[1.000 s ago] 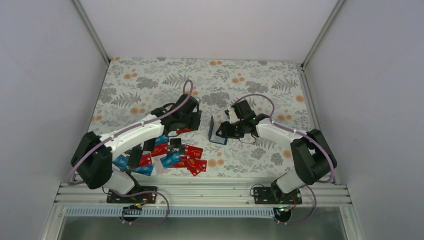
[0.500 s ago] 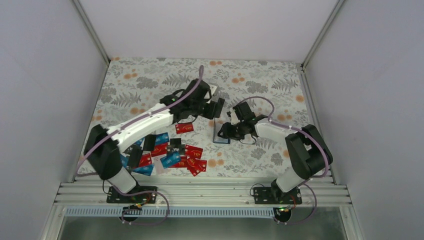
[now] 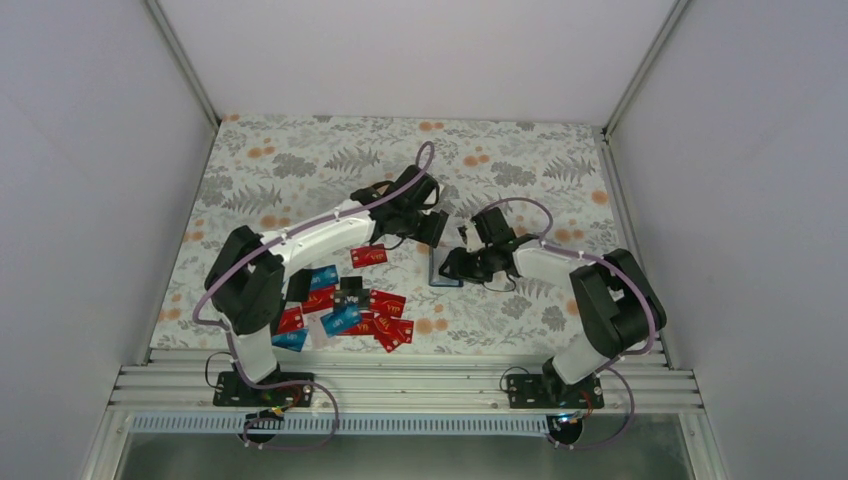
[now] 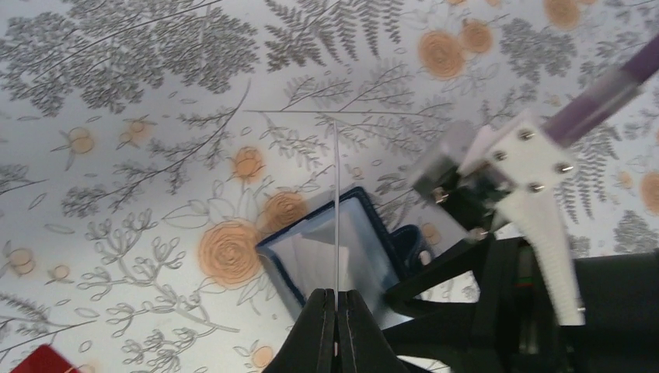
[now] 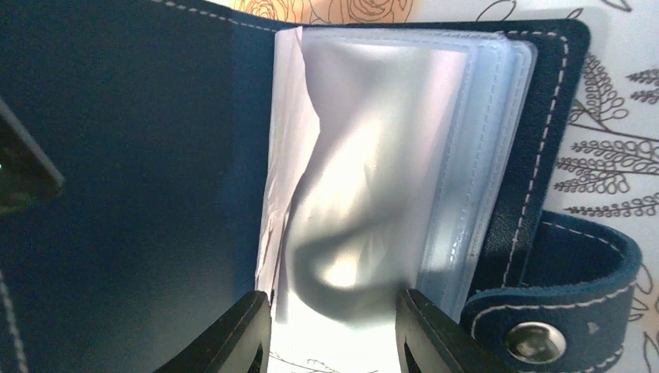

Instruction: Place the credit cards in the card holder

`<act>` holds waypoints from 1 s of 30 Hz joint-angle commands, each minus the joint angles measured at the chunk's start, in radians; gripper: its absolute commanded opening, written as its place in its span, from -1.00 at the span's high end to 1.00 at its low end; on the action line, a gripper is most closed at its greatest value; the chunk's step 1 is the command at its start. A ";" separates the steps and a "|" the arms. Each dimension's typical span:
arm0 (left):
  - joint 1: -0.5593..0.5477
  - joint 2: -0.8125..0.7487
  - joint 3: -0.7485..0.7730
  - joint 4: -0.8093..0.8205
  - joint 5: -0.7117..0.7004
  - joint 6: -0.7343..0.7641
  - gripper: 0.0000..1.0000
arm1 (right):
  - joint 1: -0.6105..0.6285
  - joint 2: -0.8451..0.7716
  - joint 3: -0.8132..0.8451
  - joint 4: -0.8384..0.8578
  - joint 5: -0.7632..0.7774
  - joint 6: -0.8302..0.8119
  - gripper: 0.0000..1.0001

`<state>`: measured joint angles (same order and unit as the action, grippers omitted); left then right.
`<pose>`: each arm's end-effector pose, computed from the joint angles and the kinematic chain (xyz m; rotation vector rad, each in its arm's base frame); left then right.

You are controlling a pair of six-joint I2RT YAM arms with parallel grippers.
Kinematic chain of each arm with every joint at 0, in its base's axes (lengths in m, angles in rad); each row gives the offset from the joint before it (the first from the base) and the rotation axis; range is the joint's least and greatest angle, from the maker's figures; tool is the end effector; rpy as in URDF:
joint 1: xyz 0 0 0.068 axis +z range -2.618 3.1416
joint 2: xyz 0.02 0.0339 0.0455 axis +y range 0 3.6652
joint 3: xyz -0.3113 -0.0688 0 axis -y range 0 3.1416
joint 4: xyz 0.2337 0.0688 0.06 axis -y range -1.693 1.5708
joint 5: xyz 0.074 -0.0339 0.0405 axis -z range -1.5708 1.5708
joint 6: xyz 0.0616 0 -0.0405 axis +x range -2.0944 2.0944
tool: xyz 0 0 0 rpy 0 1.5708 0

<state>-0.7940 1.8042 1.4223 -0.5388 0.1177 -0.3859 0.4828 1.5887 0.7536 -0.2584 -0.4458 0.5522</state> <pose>0.2844 -0.2996 0.2773 0.5768 2.5330 -0.6141 0.2413 0.1565 0.1767 -0.0574 2.8146 0.8920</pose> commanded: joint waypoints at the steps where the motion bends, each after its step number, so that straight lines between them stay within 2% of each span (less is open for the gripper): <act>1: -0.001 -0.002 -0.005 -0.054 -0.094 -0.009 0.95 | -0.028 -0.008 -0.014 0.006 -0.004 -0.014 0.14; 9: -0.001 -0.020 -0.092 -0.026 -0.112 -0.026 0.95 | -0.057 -0.054 -0.015 0.040 -0.094 0.003 0.04; 30: -0.001 -0.049 -0.243 0.083 -0.086 -0.050 0.95 | -0.064 0.052 -0.028 0.117 -0.185 -0.028 0.05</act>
<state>-0.7940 1.7935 1.2137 -0.4988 0.0277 -0.4191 0.4259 1.6180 0.7364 -0.1738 -0.5919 0.5476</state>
